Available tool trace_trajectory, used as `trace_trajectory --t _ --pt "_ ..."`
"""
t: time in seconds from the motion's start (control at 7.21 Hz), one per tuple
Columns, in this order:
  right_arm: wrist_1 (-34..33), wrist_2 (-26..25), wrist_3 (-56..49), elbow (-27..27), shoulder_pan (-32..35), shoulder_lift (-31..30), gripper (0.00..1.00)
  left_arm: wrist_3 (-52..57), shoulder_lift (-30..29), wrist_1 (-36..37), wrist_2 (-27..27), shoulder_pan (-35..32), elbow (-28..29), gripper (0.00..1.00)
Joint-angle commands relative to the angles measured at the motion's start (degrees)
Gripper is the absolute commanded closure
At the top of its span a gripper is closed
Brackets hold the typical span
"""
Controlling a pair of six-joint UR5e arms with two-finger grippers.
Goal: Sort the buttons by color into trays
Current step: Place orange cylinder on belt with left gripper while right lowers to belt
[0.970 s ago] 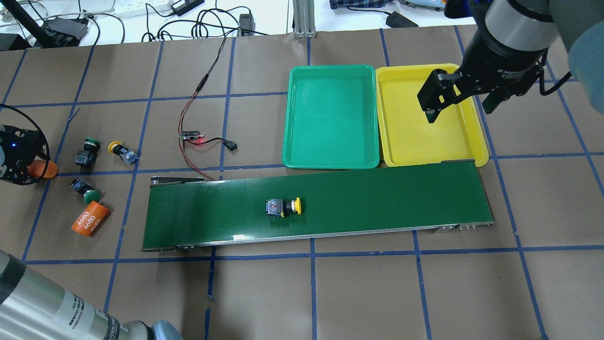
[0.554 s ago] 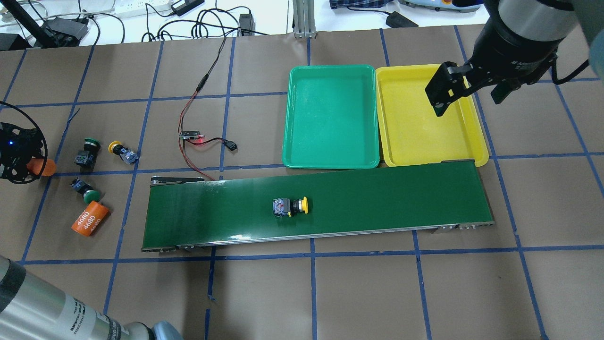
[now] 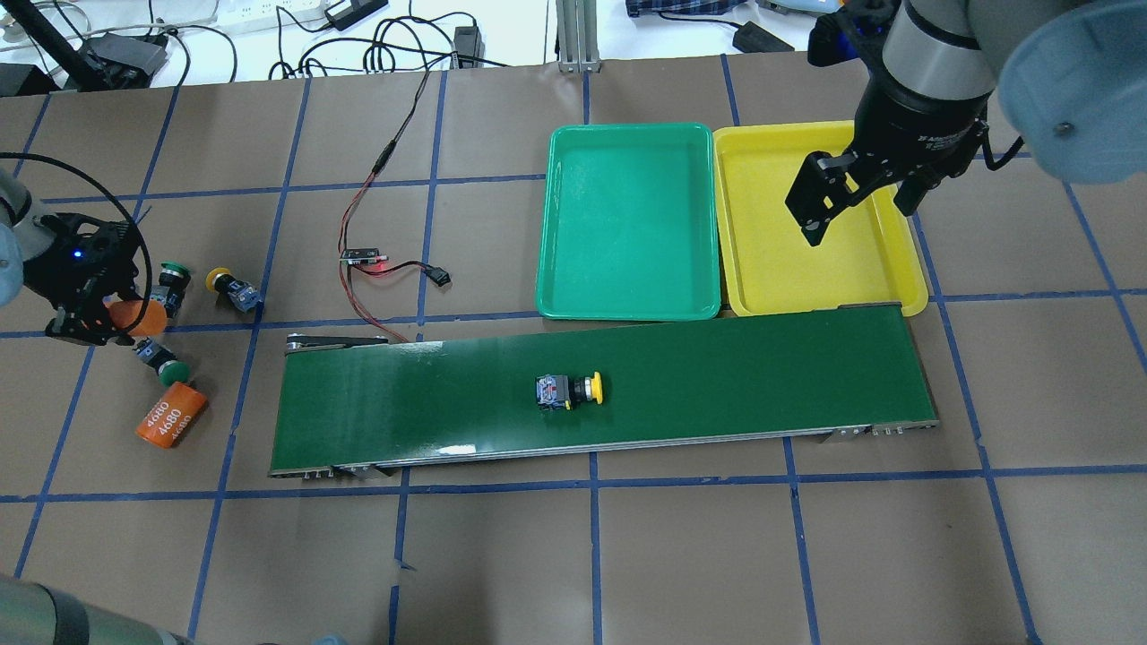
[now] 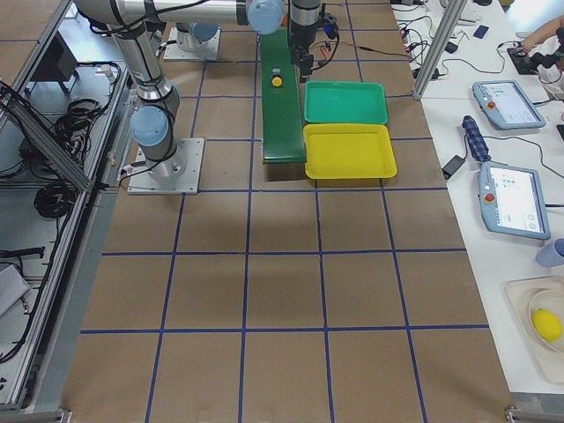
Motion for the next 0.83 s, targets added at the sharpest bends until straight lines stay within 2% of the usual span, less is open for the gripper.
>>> trace_trajectory --t 0.0,0.28,0.42,0.69 --pt "0.6 -1.41 -16.71 0.16 0.2 1.23 0.0 -17.47 8.56 -0.42 0.78 -11.83 -8.16 1.0" --pt "0.52 -1.5 -30.81 1.91 0.2 0.88 0.0 -32.94 12.71 -0.24 0.01 -22.66 -14.4 1.0" --pt "0.69 -1.67 -31.74 3.31 0.2 1.05 0.0 -40.95 14.12 -0.07 0.0 -29.41 -16.35 1.0" --pt "-1.05 -0.63 -43.3 7.61 0.2 1.05 0.0 -46.82 11.34 3.77 0.0 -39.55 -16.45 1.0"
